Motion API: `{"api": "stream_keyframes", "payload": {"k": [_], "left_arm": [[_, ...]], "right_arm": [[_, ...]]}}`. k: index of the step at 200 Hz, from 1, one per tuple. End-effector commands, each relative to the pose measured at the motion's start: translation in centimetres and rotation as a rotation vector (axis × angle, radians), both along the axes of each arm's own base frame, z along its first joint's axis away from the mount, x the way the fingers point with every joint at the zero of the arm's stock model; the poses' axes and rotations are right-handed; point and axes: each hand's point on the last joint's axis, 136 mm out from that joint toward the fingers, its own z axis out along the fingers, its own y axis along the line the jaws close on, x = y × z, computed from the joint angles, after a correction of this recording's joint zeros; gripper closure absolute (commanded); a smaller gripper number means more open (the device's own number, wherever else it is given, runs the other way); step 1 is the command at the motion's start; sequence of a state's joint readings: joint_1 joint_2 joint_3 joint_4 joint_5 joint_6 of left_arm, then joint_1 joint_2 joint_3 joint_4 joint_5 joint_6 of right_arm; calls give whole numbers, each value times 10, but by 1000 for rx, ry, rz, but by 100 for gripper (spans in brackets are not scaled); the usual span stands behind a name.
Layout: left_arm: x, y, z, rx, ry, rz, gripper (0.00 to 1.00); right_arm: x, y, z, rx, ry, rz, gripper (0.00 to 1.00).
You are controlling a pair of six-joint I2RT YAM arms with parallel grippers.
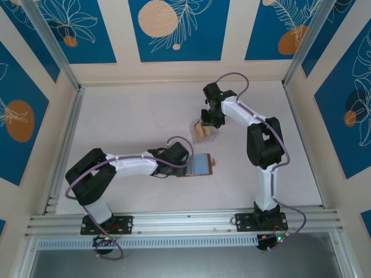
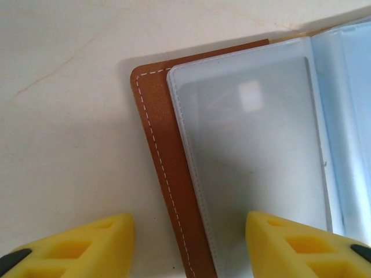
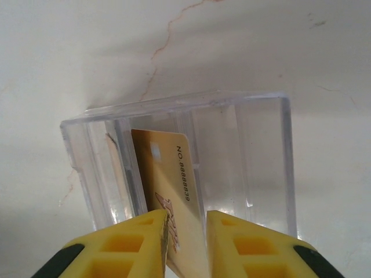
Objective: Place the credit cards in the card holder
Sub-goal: Pick up the credit card from the storage box.
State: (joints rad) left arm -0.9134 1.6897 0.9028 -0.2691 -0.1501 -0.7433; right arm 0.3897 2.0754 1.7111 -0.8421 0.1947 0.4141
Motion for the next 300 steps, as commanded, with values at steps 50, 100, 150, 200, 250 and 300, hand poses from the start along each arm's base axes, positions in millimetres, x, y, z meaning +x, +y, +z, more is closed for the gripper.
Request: {"api": "stream_keyframes", "payload": {"k": [50, 100, 150, 200, 250, 300], "left_arm": [[-12, 13, -21, 20, 56, 20, 50], [-14, 11, -24, 13, 65, 22, 51], [-15, 13, -25, 10, 66, 26, 52], [-17, 14, -26, 9, 68, 25, 52], [-18, 16, -25, 3, 66, 27, 52], [-19, 18, -26, 4, 66, 30, 52]], "right_arm": [[-3, 7, 0, -33, 13, 52, 80], [-4, 18, 7, -26, -7, 81, 82], [-2, 23, 5, -13, 5, 92, 86], [-4, 24, 34, 6, -47, 97, 100], [-4, 15, 21, -34, -12, 90, 92], [-5, 18, 22, -16, -11, 87, 100]]}}
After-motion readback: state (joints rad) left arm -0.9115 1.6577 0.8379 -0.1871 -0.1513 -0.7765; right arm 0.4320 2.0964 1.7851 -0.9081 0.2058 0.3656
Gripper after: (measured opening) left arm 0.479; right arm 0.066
